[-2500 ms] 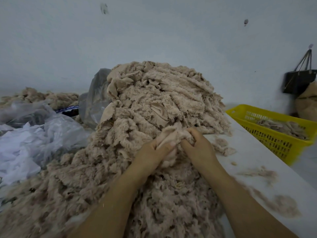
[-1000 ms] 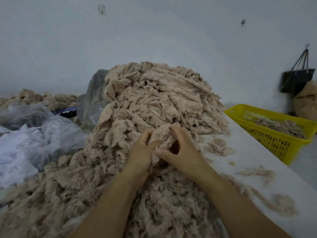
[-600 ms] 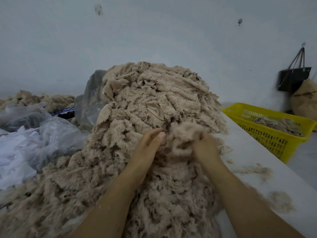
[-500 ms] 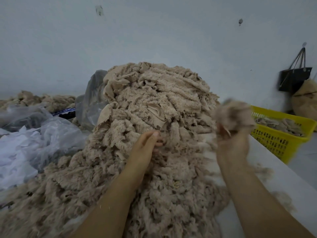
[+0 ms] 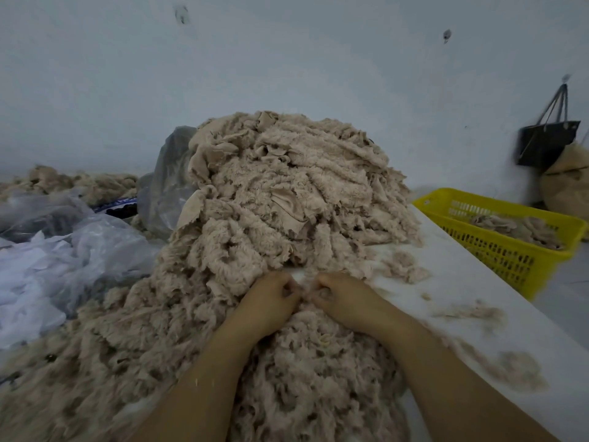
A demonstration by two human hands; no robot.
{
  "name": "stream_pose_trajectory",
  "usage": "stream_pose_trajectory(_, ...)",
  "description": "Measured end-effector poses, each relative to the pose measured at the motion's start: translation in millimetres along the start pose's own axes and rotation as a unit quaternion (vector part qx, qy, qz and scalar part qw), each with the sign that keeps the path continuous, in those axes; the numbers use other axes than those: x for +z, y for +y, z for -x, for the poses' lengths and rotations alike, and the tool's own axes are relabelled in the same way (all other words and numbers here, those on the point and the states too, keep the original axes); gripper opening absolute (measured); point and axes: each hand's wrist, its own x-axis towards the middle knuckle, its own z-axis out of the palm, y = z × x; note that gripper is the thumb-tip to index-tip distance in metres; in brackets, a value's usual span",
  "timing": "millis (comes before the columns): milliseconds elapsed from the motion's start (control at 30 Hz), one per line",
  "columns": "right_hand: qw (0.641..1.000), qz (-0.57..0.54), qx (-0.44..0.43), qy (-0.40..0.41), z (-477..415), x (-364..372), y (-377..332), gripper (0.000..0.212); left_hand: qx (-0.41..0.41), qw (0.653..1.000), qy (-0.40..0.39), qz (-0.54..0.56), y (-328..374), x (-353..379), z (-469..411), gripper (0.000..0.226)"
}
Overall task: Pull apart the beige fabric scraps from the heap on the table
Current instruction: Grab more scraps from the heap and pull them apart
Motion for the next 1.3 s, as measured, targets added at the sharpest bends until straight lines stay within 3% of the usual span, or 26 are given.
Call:
stream_pose_trajectory(100, 0.988, -0.126, 0.035, 0.085, 1, -9, -2, 0.029, -0.044, 0.990, 0.097, 0.087, 3, -9, 1, 0.020)
stream_pose_trajectory(200, 0.938, -0.250, 0.094, 0.223, 0, -18, 2, 0.034, -0.073, 0.956, 0.218, 0.181, 3, -19, 2, 0.016)
stream_pose_trajectory(267, 0.917, -0.266, 0.108, 0.275, 1, -20, 5, 0.032, -0.057, 0.950, 0.242, 0.188, 2, -20, 3, 0.004)
stream_pose_trajectory(367, 0.900, -0.281, 0.109, 0.314, 1, -18, 6, 0.032, 0.058, 0.959, 0.188, 0.204, 11, -18, 10, 0.024)
stream_pose_trajectory(467, 0.885, -0.302, 0.126, 0.332, -2, -22, 5, 0.032, 0.121, 0.987, -0.004, 0.110, 20, -8, 14, 0.054)
stream_pose_trajectory(500, 0.882, -0.305, 0.132, 0.334, -2, -23, 6, 0.033, 0.126, 0.990, -0.046, 0.044, 19, -3, 13, 0.053)
stream_pose_trajectory(533, 0.879, -0.310, 0.134, 0.337, -2, -23, 7, 0.035, 0.131, 0.991, -0.042, 0.005, 18, 0, 12, 0.037)
stream_pose_trajectory(567, 0.874, -0.315, 0.137, 0.343, -2, -23, 7, 0.036, 0.126, 0.992, -0.007, 0.022, 17, -1, 11, 0.020)
stream_pose_trajectory(700, 0.843, -0.329, 0.155, 0.396, -1, -25, 8, 0.031, 0.048, 0.962, 0.179, 0.199, 14, -16, 12, 0.019)
stream_pose_trajectory(833, 0.808, -0.356, 0.189, 0.430, -1, -27, 9, 0.024, 0.013, 0.941, 0.240, 0.240, 15, -18, 12, 0.023)
stream_pose_trajectory(933, 0.795, -0.384, 0.177, 0.434, 1, -31, 9, 0.019, 0.016, 0.926, 0.199, 0.321, 17, -24, 14, 0.027)
stream_pose_trajectory(1067, 0.815, -0.426, 0.109, 0.378, 0, -31, 3, 0.011, 0.095, 0.978, 0.082, 0.166, 19, -13, 16, 0.007)
stream_pose_trajectory(1200, 0.848, -0.446, 0.037, 0.284, 4, -25, -6, 0.014, 0.123, 0.985, 0.035, 0.118, 24, -2, 14, 0.062)
stream_pose_trajectory(1233, 0.854, -0.447, 0.024, 0.266, 6, -24, -8, 0.016, 0.123, 0.984, 0.033, 0.123, 25, -1, 14, 0.064)
stream_pose_trajectory(1300, 0.867, -0.438, -0.001, 0.237, 7, -24, -14, 0.022, 0.130, 0.981, 0.034, 0.140, 27, -1, 15, 0.047)
